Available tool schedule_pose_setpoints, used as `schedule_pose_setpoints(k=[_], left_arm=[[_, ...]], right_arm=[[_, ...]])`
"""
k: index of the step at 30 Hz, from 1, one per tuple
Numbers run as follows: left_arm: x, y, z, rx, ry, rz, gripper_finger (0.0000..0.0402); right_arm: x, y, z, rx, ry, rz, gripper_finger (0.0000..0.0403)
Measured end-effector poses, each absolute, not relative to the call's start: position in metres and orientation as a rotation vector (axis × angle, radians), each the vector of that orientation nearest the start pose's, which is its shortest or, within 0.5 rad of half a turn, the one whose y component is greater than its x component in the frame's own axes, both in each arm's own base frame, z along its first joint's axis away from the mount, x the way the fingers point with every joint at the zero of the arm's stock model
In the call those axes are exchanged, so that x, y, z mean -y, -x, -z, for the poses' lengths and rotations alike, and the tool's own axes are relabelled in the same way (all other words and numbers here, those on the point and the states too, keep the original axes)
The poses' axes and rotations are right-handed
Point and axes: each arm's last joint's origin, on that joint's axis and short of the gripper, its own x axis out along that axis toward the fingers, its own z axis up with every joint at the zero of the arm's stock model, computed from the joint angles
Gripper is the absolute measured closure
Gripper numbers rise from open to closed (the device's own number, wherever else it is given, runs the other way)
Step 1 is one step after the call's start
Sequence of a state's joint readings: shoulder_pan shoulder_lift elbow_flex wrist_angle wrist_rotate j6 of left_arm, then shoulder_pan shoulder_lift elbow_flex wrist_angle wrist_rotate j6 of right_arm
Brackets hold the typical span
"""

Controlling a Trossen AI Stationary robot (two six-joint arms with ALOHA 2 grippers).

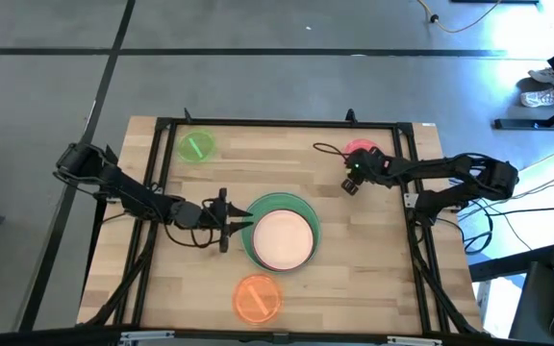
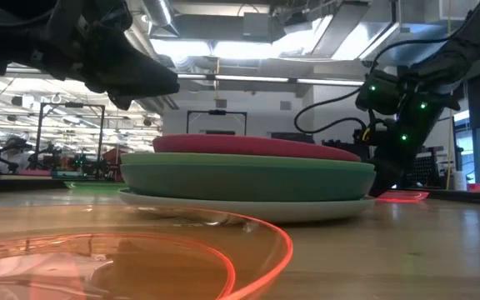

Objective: Stack plastic plates
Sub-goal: Stack the small pink plate on top of the white plate

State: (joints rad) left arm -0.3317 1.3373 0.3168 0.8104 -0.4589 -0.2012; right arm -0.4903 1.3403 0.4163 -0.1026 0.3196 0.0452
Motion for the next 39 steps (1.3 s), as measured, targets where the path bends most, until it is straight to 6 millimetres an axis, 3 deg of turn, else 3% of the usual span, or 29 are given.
schedule_pose_setpoints(k=[9,14,19,28,34,39], left_arm=[[0.063,-0.221,-0.163,-0.189,0.115,-0.149,0.0291],[0.063,-0.221,-0.163,-0.188,0.115,-0.148,0.0291],[0.062,-0.221,-0.163,-0.189,0.115,-0.150,0.0292],[0.064,-0.222,-0.162,-0.203,0.174,-0.084,0.0292],[0.072,-0.220,-0.161,-0.221,0.267,-0.005,0.0292],[0.087,-0.214,-0.160,-0.244,0.270,0.043,0.0292]], right_arm=[[0.105,-0.175,-0.118,-1.055,-0.095,0.721,0.0394],[0.102,-0.178,-0.120,-1.043,-0.108,0.677,0.0388],[0.085,-0.199,-0.133,-0.987,-0.057,0.562,0.0398],[0.021,-0.253,-0.184,-0.784,0.080,0.298,0.0399],[-0.036,-0.273,-0.215,-0.604,0.094,0.090,0.0401],[-0.088,-0.279,-0.227,-0.469,0.094,-0.132,0.0402]])
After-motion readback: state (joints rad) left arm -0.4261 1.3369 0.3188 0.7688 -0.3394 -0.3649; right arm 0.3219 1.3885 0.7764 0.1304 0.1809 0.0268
